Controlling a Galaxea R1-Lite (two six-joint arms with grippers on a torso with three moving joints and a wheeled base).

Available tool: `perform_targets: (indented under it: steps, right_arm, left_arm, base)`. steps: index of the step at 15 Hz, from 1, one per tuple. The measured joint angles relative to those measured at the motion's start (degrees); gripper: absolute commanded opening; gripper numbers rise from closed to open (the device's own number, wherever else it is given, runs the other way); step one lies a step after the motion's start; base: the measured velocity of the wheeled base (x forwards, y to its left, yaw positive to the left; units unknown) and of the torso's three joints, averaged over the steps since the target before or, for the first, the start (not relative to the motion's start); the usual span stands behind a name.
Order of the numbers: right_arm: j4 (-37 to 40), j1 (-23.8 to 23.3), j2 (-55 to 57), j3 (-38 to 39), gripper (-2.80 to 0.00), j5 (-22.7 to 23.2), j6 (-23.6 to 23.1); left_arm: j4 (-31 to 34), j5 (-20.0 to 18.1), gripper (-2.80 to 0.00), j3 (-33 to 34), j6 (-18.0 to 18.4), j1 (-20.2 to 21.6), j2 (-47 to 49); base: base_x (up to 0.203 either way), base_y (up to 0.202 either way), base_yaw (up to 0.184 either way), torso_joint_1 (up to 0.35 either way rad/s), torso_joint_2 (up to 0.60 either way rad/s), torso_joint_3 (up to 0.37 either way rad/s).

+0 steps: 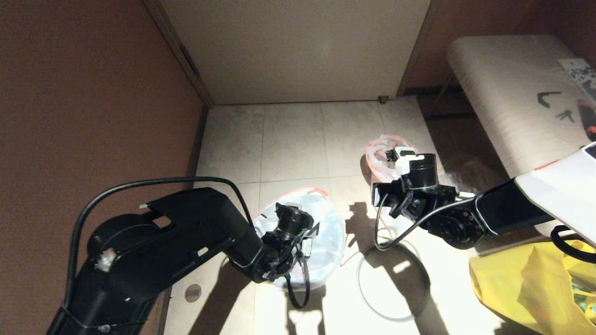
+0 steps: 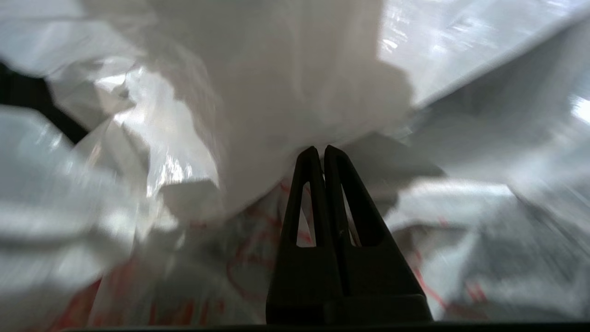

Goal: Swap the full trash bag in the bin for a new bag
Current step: Put the new garbage bag on the trash can

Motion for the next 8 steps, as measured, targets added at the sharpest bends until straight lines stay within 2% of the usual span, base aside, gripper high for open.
perform_targets:
  steps: [4, 8]
  right_arm:
    - [-2.65, -0.26, 1.77, 1.05, -2.8, 0.09, 0.09]
    - [-2.87, -0.28, 2.98, 1.13, -2.8, 0.3, 0.09]
  left_arm:
    - [0.16, 0.28, -2.8, -11.07, 0.27, 1.78, 7.53]
    - [0.7, 1.38, -2.8, -20.86, 3.62, 3.43, 15.07]
  base:
    - [0.0, 0.0, 0.0, 0.0, 0.0, 0.0]
    - [0.0, 0.0, 0.0, 0.0, 0.0, 0.0]
